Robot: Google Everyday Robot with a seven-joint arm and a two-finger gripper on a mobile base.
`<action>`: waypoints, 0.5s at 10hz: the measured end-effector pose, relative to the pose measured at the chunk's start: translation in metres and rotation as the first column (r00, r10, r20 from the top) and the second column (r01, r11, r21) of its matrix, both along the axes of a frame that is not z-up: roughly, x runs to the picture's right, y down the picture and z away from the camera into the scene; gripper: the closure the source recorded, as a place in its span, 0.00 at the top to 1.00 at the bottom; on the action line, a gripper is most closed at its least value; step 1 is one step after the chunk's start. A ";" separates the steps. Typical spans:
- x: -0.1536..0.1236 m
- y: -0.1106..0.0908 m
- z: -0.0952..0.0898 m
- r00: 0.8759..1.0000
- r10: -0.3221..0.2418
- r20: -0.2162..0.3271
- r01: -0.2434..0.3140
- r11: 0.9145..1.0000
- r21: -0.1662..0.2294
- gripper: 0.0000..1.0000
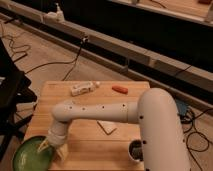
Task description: Pick up the ceramic bowl
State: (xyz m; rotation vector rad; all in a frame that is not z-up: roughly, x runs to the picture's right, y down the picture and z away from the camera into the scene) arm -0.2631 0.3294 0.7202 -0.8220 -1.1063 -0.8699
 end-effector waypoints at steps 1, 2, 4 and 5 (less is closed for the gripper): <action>0.002 0.001 0.005 1.000 0.011 0.000 -0.011 1.000 -0.002 0.63; 0.003 0.002 0.008 1.000 0.015 0.000 -0.015 1.000 -0.001 0.54; 0.004 0.002 0.011 1.000 0.031 0.000 -0.031 1.000 -0.001 0.35; 0.007 0.003 0.012 0.999 0.039 -0.002 -0.039 0.999 -0.002 0.23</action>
